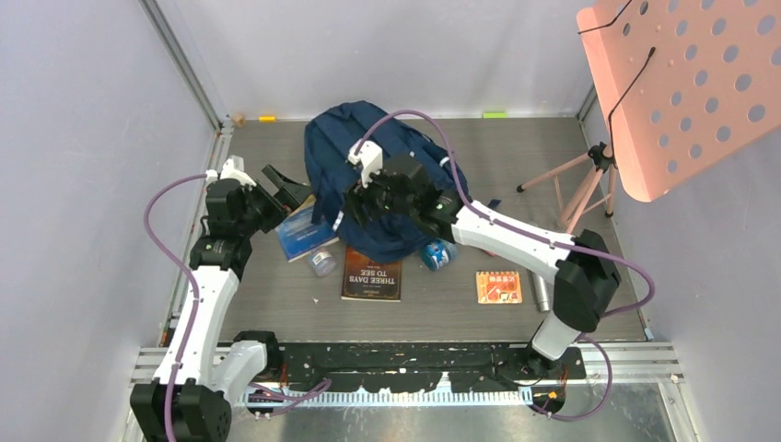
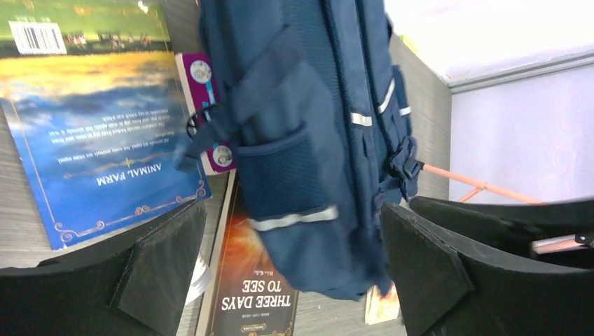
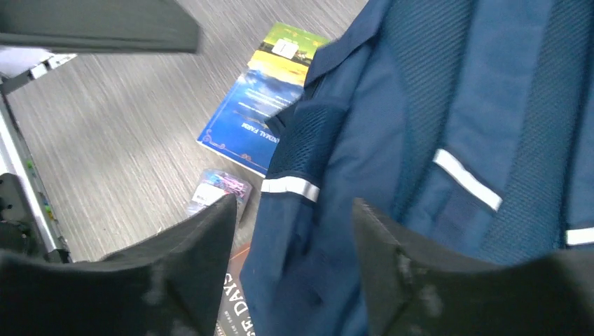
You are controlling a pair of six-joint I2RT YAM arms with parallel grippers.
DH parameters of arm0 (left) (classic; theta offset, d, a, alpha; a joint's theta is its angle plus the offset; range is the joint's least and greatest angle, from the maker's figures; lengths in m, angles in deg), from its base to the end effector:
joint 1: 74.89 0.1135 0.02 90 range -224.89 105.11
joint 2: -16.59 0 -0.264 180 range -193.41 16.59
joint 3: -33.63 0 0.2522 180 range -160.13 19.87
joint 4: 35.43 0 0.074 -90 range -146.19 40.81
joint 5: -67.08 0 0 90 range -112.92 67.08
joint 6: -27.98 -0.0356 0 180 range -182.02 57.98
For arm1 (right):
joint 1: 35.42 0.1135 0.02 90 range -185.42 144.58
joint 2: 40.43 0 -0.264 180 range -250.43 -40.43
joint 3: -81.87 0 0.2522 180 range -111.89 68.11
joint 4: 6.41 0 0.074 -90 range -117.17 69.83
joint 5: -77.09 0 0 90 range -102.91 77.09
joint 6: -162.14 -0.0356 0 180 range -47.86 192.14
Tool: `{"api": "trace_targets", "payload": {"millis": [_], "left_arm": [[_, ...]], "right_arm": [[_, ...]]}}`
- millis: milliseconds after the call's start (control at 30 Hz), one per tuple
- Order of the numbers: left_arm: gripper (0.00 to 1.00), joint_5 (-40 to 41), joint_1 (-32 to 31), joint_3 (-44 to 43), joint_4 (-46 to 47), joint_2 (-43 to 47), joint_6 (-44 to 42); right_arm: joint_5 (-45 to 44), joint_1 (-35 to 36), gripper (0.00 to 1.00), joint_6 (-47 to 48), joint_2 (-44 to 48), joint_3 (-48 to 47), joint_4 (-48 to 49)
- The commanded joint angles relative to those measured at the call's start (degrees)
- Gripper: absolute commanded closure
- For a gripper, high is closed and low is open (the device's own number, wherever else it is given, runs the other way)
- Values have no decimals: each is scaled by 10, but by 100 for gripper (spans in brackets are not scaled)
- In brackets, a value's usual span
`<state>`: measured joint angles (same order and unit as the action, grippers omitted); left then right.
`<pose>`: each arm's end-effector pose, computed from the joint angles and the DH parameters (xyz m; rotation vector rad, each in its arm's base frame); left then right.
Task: Pack the student bag
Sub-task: Adjust the student bag at the center of the board.
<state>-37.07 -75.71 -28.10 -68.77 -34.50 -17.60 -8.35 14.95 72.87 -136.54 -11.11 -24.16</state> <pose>0.2020 -0.0116 0.3236 -0.5970 1.9433 -0.7508 0.2544 0.3116 0.3232 -0.9073 1.7714 0.6471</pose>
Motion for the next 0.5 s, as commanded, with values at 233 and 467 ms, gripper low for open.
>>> {"api": "trace_targets", "payload": {"millis": [233,467], "left_arm": [[2,-23,30,21,182,-112,51],[2,-68,46,-35,268,-255,39]], "right_arm": [[-89,10,17,-102,199,104,0],[-111,10,16,-121,308,198,-36]]}}
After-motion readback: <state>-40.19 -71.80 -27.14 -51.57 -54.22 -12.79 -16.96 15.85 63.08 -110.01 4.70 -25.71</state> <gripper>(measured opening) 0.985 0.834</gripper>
